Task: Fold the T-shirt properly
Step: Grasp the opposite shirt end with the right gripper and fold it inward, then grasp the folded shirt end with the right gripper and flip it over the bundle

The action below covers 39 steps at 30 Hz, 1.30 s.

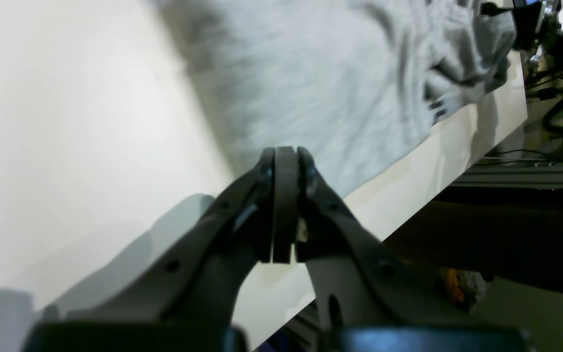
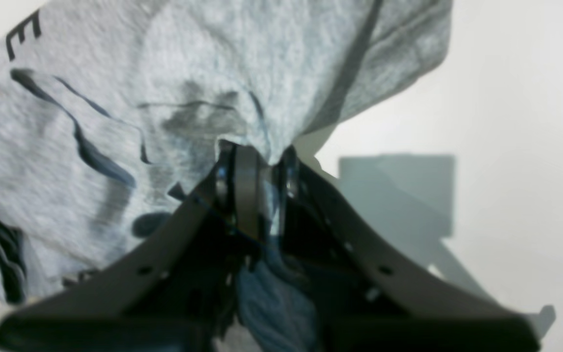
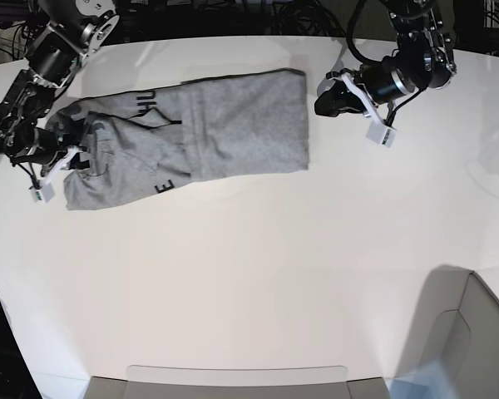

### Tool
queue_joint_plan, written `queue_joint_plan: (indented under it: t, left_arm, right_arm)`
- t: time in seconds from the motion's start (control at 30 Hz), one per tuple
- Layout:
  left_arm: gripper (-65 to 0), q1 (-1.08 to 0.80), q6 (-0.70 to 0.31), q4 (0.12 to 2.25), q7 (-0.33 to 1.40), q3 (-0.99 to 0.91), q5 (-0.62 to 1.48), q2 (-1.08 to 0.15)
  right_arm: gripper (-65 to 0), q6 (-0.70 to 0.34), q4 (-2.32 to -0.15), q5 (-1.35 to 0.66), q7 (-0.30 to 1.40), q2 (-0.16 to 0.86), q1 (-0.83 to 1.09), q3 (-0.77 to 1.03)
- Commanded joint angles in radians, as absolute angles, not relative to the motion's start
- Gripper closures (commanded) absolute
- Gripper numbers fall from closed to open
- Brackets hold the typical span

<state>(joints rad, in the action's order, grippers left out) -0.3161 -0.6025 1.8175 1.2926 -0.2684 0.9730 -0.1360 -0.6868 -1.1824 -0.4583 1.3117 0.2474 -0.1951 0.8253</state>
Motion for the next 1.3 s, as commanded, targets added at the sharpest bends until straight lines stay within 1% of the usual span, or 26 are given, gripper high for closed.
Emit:
queue_joint_plan:
  t: [0.0, 0.13, 0.23, 0.43, 0.57, 0.67, 0.87, 1.0, 1.1, 1.27]
  left_arm:
    - [0.0, -0.314, -0.608, 1.836, 1.282, -0.272, 1.001, -0.142]
    - [0.0, -0.315, -0.607, 1.836, 1.282, -0.275, 1.000, -0.143]
    - [0.0, -0.315, -0.605, 1.836, 1.282, -0.277, 0.997, -0.143]
    - [0.0, -0.315, -0.602, 1.834, 1.282, -0.278, 0.995, -0.174]
    - [0.0, -0.315, -0.601, 1.833, 1.276, -0.278, 0.993, -0.206]
    - [0.0, -0.315, -0.601, 1.833, 1.273, -0.278, 0.993, -0.211]
    - [0.0, -0.315, -0.601, 1.799, 1.282, -0.349, 0.993, -0.209]
    - [0.0, -0.314, -0.605, 1.748, 1.282, -0.384, 0.993, -0.209]
    - [0.0, -0.315, -0.605, 1.744, 1.282, -0.386, 0.993, -0.209]
    - [0.0, -0.314, -0.605, 1.744, 1.282, -0.386, 0.993, -0.209]
  right_arm:
    - [0.0, -0.698, -1.202, -0.473, 1.273, 0.277, -0.216, 0.828]
    - [0.0, -0.698, -1.262, -0.473, 1.247, 0.285, -0.220, 0.819]
    - [0.0, -0.671, -1.403, -0.472, 1.248, 0.249, -0.200, 0.725]
    - [0.0, -0.492, -1.755, -0.470, 1.245, 0.145, -0.064, 0.490]
    - [0.0, -0.351, -1.929, -0.470, 1.244, 0.127, 0.027, 0.306]
    - [0.0, -0.275, -2.003, -0.470, 1.244, 0.128, 0.070, 0.206]
    - [0.0, -0.209, -2.038, -0.470, 1.244, 0.128, 0.097, 0.061]
    - [0.0, -0.127, -2.046, -0.470, 1.242, 0.133, 0.096, -0.062]
    - [0.0, -0.087, -2.045, -0.469, 1.241, 0.133, 0.074, -0.134]
    - [0.0, -0.019, -1.995, -0.346, 1.241, 0.125, 0.030, -0.294]
